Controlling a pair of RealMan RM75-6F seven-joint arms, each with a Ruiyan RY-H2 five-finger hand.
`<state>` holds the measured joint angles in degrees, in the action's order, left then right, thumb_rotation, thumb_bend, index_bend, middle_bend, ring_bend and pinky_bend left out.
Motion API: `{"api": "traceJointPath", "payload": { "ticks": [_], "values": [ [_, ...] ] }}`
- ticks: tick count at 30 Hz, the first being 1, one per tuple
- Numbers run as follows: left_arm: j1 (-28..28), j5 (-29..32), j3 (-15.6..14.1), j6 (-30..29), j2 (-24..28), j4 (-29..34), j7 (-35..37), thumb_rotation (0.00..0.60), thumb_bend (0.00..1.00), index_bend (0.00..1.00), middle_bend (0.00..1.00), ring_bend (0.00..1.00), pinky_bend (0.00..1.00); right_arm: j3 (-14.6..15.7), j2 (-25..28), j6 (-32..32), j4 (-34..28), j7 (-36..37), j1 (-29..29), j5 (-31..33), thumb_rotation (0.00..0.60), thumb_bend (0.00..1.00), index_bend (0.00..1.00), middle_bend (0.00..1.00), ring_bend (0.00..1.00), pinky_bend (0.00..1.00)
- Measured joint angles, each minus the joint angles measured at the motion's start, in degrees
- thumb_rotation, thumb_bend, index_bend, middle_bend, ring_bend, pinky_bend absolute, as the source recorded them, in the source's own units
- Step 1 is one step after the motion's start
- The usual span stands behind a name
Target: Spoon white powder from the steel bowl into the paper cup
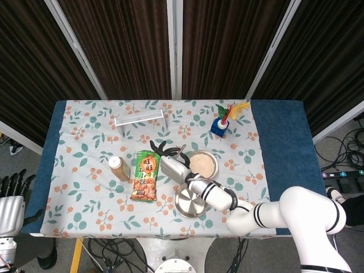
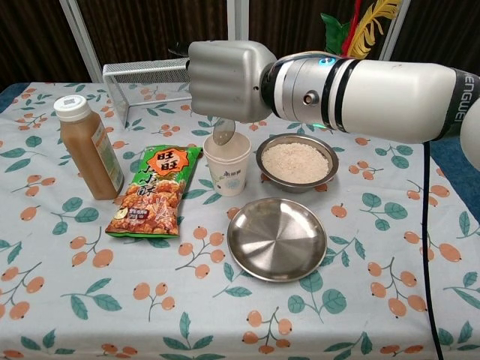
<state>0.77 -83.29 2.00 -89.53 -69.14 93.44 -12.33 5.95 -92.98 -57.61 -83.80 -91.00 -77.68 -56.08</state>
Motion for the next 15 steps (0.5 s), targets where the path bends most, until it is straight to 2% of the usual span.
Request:
{"api": "traceJointPath", "payload": {
  "ticks": [5, 15],
  "values": [
    [-0.13, 0.03, 0.16, 0.06, -0.26, -0.21, 0.14, 0.6, 0.05, 0.21, 0.14, 0.07, 0.07, -0.35, -0.47, 0.32, -0.62, -1.73, -0.03, 0.25, 0.6, 0.33, 0.64, 0.63, 0.29, 0.0],
    [-0.01, -0.43, -0.17, -0.07, 0.11, -0.2, 0.05, 0.6, 0.05, 0.21, 0.14, 0.07, 0.07, -2.45, 2.37, 0.29, -2.7, 4.62, 2.1, 1.53, 0.6, 0.33, 0.64, 0.63, 0.3, 0.0]
  ]
}}
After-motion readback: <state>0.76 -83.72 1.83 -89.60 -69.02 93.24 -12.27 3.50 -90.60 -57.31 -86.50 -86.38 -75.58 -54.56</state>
